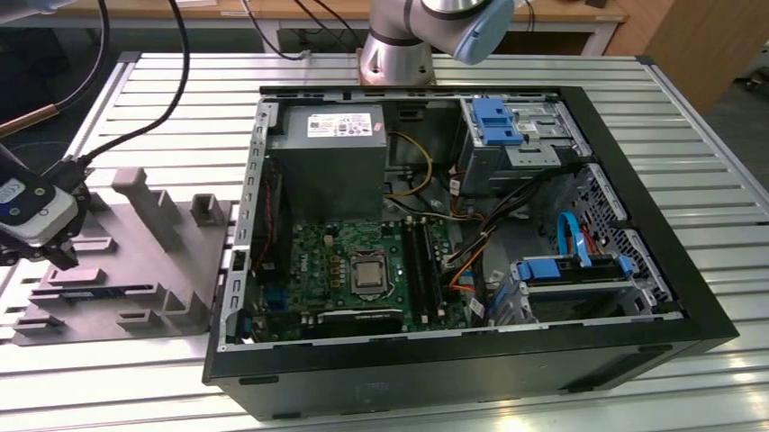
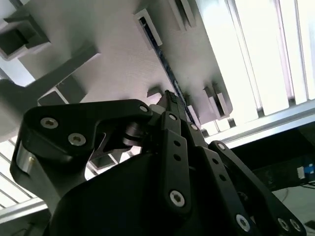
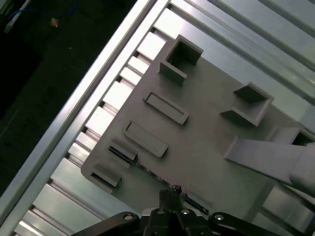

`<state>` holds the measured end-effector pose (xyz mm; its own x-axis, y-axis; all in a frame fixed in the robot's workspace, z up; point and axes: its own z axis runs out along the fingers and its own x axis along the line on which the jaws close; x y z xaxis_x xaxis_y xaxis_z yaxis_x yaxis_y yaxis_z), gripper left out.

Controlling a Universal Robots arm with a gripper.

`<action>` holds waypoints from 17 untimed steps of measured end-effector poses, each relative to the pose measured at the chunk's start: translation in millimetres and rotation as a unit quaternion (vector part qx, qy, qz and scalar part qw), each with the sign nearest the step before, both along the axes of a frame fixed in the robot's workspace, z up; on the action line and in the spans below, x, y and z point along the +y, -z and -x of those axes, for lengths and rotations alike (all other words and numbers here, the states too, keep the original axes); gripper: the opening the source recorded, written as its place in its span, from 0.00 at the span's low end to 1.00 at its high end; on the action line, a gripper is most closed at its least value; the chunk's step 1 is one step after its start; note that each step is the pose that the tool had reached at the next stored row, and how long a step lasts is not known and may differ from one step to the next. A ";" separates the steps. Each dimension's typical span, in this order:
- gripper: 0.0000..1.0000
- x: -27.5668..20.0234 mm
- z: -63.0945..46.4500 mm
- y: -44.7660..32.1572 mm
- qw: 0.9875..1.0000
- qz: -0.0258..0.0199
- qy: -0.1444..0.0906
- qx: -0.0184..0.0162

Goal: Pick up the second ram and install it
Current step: 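Pick up the second ram and move it above second insertion slot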

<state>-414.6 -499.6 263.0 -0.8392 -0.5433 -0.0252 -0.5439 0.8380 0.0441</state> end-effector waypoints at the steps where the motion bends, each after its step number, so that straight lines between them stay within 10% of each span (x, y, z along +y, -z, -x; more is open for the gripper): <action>1: 0.11 0.0 0.0 0.2 1.000 0.000 -0.009 0.000; 9: 0.11 0.0 0.0 1.5 0.997 0.000 -0.082 0.000; 17: 0.11 0.0 0.0 2.5 0.988 0.000 -0.154 0.000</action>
